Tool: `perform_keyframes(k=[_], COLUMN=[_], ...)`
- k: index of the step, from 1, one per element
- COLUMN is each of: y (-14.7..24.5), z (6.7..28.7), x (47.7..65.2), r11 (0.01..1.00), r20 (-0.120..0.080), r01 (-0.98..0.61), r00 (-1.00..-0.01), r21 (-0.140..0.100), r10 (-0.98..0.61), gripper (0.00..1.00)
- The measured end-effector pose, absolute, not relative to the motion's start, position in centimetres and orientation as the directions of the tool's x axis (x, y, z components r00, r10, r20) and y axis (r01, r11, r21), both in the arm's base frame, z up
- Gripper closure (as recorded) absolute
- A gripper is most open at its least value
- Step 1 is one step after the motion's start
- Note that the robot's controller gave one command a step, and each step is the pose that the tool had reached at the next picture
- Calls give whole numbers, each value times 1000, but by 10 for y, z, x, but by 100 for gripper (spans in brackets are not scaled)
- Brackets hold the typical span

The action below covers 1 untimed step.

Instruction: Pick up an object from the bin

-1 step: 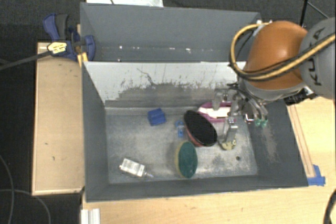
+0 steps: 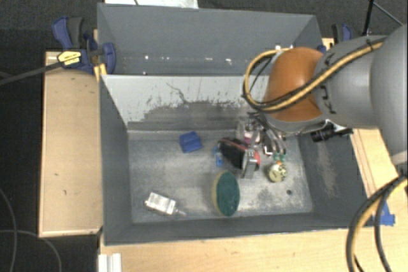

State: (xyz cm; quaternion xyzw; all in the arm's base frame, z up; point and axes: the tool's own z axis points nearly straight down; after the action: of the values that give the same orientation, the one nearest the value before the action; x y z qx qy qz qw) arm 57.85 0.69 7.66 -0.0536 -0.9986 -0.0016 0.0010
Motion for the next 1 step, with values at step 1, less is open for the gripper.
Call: perform_keyframes(k=[1], y=[6], z=[79], x=[579], r11=[994], r20=[-4], r01=[106], r00=[-994], r21=[2], r10=[106], gripper=[100])
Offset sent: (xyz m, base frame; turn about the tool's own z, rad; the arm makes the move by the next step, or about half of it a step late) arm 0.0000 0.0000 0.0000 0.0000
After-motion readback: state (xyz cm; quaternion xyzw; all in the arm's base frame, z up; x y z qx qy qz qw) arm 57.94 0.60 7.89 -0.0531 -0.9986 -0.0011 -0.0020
